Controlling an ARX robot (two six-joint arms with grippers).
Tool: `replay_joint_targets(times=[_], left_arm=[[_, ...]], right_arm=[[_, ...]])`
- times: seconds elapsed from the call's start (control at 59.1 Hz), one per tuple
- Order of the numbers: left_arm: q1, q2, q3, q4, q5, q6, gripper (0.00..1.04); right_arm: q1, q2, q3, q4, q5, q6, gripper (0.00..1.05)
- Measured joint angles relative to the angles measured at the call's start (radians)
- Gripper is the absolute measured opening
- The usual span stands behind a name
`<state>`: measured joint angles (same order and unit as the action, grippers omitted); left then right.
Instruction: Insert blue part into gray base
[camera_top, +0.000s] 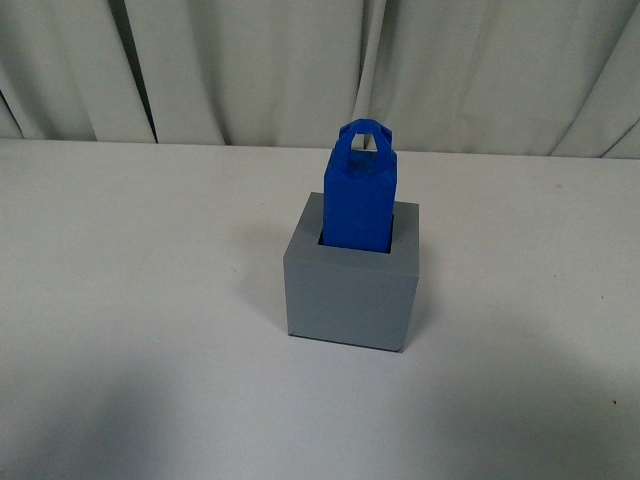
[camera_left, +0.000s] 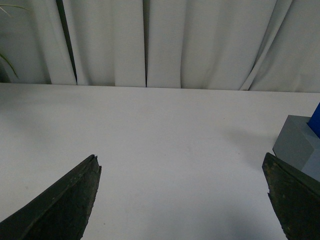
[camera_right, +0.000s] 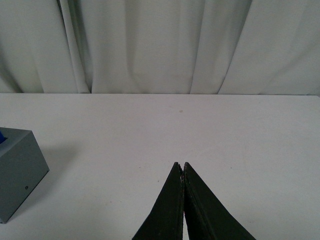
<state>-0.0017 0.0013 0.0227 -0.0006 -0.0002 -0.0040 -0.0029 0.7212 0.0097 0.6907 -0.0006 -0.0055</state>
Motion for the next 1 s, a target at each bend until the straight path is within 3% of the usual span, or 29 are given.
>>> replay_joint_targets(times=[0.457,0.998], left_arm=[[0.000,0.000,0.000,0.000,0.000,0.000,0.98],[0.000,0.000,0.000,0.000,0.000,0.000,0.98]], right_arm=[[0.000,-0.311,-0.004,-0.281,0.000,0.000,0.01],[0.000,-0.512,-0.004,-0.478,0.000,0.000,0.01]])
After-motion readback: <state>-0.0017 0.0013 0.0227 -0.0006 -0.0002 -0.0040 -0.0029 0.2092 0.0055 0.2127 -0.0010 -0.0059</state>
